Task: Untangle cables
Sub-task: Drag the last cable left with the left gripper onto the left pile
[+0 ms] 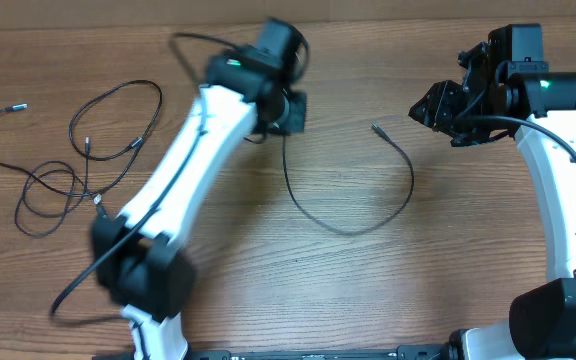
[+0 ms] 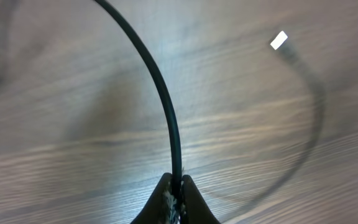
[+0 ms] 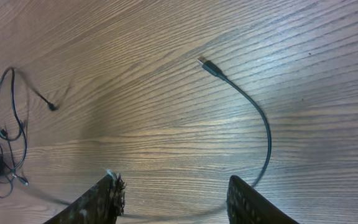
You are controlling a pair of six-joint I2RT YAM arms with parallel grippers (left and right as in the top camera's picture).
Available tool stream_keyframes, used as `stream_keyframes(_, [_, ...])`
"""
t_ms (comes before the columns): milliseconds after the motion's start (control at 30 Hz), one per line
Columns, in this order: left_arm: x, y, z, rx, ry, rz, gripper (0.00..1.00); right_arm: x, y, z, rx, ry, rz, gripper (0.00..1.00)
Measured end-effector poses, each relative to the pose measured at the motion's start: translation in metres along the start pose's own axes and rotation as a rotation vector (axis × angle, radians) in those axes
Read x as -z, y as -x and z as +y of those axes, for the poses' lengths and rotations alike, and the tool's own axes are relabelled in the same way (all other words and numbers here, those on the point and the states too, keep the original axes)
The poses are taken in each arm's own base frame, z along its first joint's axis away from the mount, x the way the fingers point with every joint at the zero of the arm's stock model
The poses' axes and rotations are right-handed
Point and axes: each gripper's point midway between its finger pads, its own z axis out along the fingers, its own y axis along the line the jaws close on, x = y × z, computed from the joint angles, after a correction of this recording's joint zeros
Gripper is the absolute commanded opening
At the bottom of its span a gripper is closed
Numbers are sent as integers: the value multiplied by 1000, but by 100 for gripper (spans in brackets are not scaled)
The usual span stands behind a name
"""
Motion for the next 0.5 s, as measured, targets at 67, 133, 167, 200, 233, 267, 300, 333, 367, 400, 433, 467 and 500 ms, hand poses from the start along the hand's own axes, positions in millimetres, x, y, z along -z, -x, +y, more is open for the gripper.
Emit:
stream_keyframes(67, [41,16,2,13,-26,-103,4,0,0,0,1,0,-1,53])
stream_keyframes(133, [75,27,7,27,-44,-188,4,0,0,0,2,0,-1,54])
stream_keyframes(167, [90,33,12,39,-51,-229,4,0,0,0,2,1,-1,55])
stream_keyframes(200, [105,38,17,50,-54,-269,4,0,0,0,1,0,-1,56])
stream_keyframes(233, [121,45,26,69,-55,-318,4,0,0,0,2,1,-1,56])
stream_keyframes(267, [137,53,38,93,-51,-368,4,0,0,0,4,1,-1,56])
stream_keyframes(300, [148,57,47,112,-45,-400,4,0,0,0,3,0,-1,56])
stream_keyframes(333, [158,62,59,135,-37,-433,4,0,0,0,4,0,-1,56])
stream_keyframes(367, [170,68,74,163,-24,-472,4,0,0,0,4,0,-1,56])
stream_keyframes(400, [180,72,87,188,-10,-504,4,0,0,0,3,0,0,56])
stream_keyframes(433, [189,76,101,214,5,-536,4,0,0,0,4,0,0,56])
stream_keyframes(467, [199,79,117,241,24,-567,4,0,0,0,4,0,1,56])
stream_keyframes(500, [209,82,135,274,45,-600,4,0,0,0,4,0,1,56])
